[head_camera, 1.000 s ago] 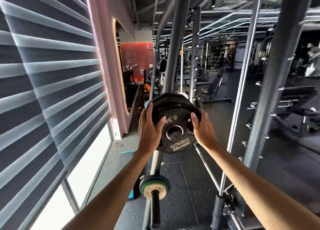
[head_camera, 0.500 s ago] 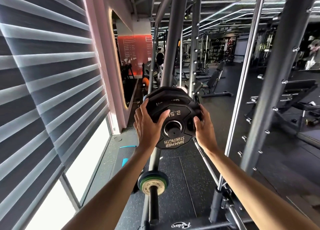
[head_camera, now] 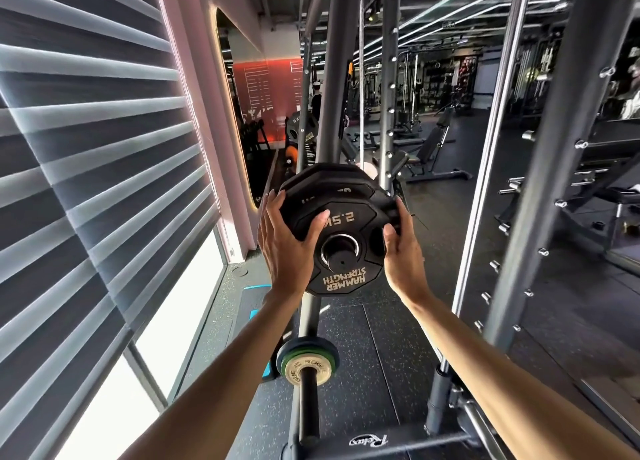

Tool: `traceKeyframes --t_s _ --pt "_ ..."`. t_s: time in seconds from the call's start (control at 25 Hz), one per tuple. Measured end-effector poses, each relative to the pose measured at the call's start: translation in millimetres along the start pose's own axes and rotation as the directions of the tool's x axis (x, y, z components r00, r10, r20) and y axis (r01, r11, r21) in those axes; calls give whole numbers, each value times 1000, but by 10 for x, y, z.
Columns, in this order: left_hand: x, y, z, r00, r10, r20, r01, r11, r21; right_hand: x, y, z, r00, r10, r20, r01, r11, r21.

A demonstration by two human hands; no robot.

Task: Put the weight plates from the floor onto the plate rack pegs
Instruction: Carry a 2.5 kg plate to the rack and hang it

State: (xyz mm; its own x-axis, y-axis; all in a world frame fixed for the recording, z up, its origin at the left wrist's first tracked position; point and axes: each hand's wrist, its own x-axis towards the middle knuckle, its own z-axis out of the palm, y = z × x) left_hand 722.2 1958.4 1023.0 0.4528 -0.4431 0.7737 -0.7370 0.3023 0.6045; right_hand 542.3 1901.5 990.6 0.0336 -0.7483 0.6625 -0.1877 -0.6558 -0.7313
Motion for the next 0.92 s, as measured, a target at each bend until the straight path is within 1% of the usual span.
traceKeyframes --t_s 0.12,0.24,0.32,0.44,0.52,0.64,0.76,0.88,0.92 --pt "2 -48 41 993 93 -74 -85 992 96 -31 65 71 997 -79 -24 80 997 10" --pt "31 -133 110 973 182 -145 -165 979 118 -11 171 151 987 -146 -66 146 989 -4" --pt "69 -186 165 969 193 -157 -175 977 118 57 232 212 983 -158 -92 158 987 -14" --pt "114 -283 243 971 159 -178 -139 983 119 177 285 291 976 -192 -98 192 981 -18" --pt "124 -321 275 970 159 -184 -141 984 108 222 320 312 968 -225 -109 224 974 -20" --pt "154 -331 286 976 141 -168 -124 986 112 251 360 312 974 -206 -96 208 978 6" --pt "113 -253 216 987 96 -127 -80 989 123 222 322 241 979 -197 -50 195 980 -33" --pt "120 -175 110 1000 7 -14 -6 997 81 218 222 85 990 -123 63 129 986 -106" --pt "120 -146 56 1000 -2 27 0 996 88 226 186 29 989 -111 94 124 981 -147"
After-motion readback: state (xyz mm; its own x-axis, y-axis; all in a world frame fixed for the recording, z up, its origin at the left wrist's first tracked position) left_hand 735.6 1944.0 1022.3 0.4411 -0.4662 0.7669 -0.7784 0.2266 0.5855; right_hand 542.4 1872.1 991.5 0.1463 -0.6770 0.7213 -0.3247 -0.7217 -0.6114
